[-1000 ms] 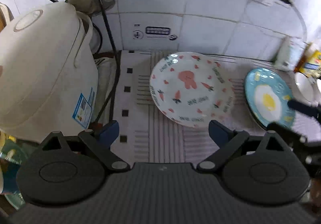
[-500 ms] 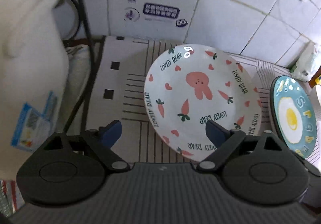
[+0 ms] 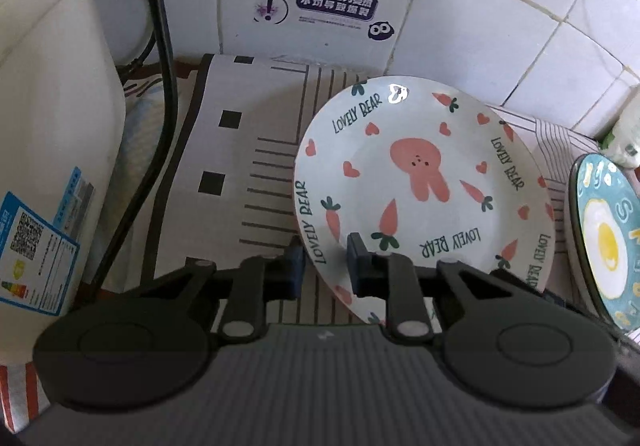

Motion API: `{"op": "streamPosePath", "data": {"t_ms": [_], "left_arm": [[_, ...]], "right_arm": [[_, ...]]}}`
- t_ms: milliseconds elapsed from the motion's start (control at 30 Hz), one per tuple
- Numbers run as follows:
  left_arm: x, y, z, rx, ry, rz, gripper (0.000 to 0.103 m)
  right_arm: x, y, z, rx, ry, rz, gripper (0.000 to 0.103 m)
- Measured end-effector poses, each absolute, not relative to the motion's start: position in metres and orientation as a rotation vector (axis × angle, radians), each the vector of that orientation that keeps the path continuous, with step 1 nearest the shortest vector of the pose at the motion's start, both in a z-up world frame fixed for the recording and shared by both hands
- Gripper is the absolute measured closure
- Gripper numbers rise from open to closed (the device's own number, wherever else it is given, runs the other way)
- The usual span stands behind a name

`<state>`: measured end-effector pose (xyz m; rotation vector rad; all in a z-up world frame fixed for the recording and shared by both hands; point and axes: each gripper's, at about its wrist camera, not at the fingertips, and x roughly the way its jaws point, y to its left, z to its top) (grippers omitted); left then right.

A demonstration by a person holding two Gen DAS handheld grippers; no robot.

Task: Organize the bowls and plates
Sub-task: 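Lift the pink bunny plate with both grippers toward the Egg plate stack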

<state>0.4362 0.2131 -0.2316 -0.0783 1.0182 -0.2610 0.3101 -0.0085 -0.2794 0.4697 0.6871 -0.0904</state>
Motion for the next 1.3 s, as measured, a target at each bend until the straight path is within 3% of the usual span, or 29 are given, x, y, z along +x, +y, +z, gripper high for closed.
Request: {"op": "streamPosePath", "data": {"t_ms": [367, 1033, 1300], "left_arm": [[0.433, 0.218, -0.238, -0.128, 1.11, -0.293, 0.076], [0.348, 0.193, -0.137, -0.053, 0.977, -0.503, 0.075], [0.346, 0.148, -0.137, -0.024, 0.994, -0.649, 0.074]], "right_arm": [[0.31, 0.007, -0.259, 0.247, 0.738, -0.035, 0.078], [0.236, 0.029, -0.165, 0.307, 0.566, 0.055, 0.078], [0.233, 0.008, -0.171, 0.348, 0.503, 0.015, 0.077]]}}
